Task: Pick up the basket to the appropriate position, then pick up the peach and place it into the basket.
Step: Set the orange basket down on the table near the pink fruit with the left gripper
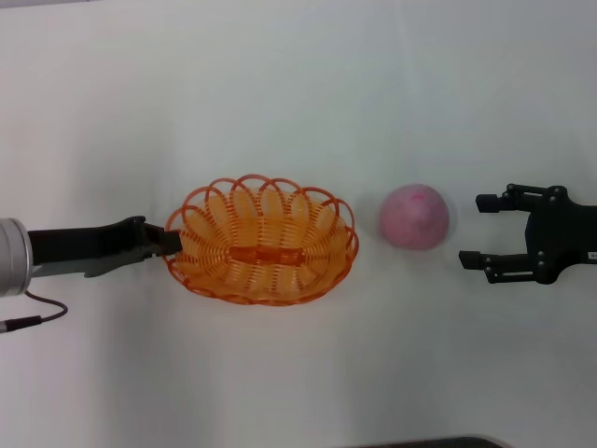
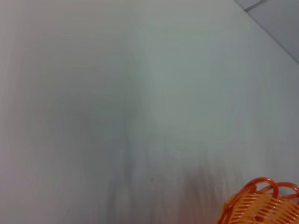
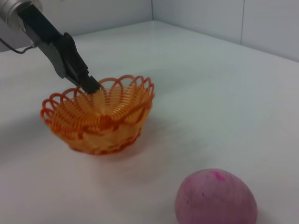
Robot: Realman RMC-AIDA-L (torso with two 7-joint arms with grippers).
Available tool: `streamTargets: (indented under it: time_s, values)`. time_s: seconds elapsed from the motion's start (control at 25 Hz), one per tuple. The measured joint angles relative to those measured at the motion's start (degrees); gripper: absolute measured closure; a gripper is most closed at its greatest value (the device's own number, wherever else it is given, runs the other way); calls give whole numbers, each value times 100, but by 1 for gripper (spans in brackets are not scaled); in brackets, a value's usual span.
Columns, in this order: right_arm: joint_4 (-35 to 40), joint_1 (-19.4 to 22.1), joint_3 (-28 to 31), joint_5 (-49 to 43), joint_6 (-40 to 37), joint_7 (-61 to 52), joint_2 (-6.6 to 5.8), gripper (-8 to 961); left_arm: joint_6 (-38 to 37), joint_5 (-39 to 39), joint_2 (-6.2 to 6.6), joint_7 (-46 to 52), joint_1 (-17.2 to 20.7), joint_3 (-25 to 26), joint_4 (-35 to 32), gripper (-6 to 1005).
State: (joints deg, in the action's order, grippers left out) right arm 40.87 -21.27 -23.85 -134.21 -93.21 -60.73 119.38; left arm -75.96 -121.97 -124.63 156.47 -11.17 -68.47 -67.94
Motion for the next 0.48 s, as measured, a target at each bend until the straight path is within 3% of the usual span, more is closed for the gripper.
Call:
streamTargets:
  time_s: [0.48]
  values:
    - [0, 5, 7, 0, 14, 0, -2, 84, 421, -45, 0, 177, 115, -339, 3, 959]
